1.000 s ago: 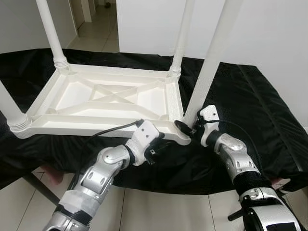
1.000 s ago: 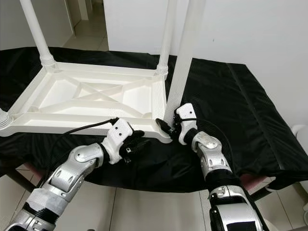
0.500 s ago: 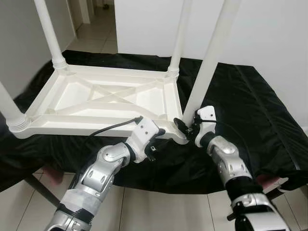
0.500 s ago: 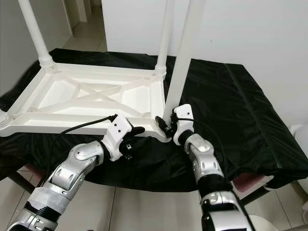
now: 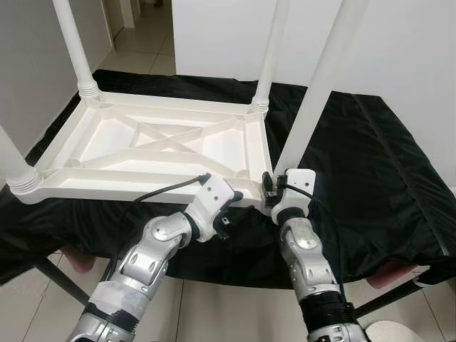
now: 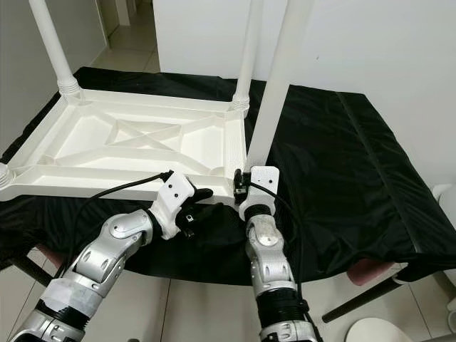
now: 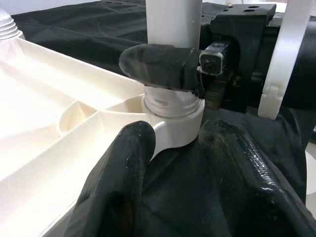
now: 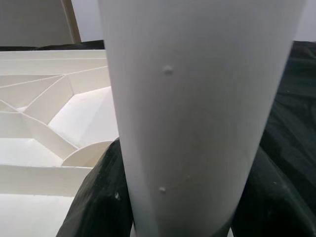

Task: Building children table

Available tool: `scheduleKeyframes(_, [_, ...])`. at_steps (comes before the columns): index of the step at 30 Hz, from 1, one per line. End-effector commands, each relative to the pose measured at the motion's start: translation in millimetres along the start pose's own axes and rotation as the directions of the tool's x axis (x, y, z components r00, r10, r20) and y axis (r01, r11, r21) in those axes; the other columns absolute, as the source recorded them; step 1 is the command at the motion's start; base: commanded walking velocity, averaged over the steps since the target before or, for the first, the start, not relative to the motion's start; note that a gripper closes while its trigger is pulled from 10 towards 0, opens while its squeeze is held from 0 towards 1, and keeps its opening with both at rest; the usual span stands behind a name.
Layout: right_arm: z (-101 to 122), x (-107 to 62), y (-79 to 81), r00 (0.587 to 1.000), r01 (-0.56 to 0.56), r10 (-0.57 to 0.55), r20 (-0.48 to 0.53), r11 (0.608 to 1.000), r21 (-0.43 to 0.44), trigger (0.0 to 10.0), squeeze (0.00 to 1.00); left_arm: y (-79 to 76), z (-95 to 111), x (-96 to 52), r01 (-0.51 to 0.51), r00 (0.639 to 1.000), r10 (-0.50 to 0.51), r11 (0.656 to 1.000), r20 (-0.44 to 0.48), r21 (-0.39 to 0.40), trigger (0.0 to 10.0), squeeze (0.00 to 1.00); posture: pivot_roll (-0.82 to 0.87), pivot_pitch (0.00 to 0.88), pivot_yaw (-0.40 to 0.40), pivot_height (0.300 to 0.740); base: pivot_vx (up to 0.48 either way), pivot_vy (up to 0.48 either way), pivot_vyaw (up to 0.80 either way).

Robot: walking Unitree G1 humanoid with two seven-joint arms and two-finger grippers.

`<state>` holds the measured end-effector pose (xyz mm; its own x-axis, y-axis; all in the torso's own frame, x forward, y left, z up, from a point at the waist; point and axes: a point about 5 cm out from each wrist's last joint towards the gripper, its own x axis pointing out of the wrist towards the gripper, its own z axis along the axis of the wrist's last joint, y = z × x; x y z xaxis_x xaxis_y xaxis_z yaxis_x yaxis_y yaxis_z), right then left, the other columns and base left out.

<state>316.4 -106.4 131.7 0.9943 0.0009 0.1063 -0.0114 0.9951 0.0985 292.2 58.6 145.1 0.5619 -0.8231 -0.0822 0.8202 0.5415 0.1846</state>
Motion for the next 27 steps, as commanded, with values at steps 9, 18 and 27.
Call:
scheduleKeyframes(9, [8.0, -7.1, -11.8, 1.0, 0.004, -0.004, 0.022, 1.0, 0.031, 10.0, 1.0, 2.0, -3.1, -0.2, -0.021, 1.0, 0.021, 1.0, -0.008, -0.008, 10.0, 0.0, 0.02, 0.028, -0.056, 0.74, 0.0, 0.0, 0.0])
scheduleKeyframes(18, [2.3, -7.1, -35.4, 0.985, -0.168, 0.167, -0.038, 0.985, -0.032, 10.0, 0.0, -0.7, -3.4, -0.7, -0.017, 1.0, 0.016, 1.0, -0.004, -0.019, 10.0, 0.0, 0.02, 0.029, -0.064, 0.74, 0.0, 0.0, 0.0])
scheduleKeyframes(27, [-0.8, 4.3, -45.9, 0.877, -0.477, 0.46, -0.139, 0.868, -0.135, 10.0, 0.0, -0.5, -2.3, 1.4, -0.007, 1.0, 0.007, 1.0, -0.003, -0.018, 10.0, 0.0, 0.02, 0.022, -0.06, 0.74, 0.0, 0.0, 0.0])
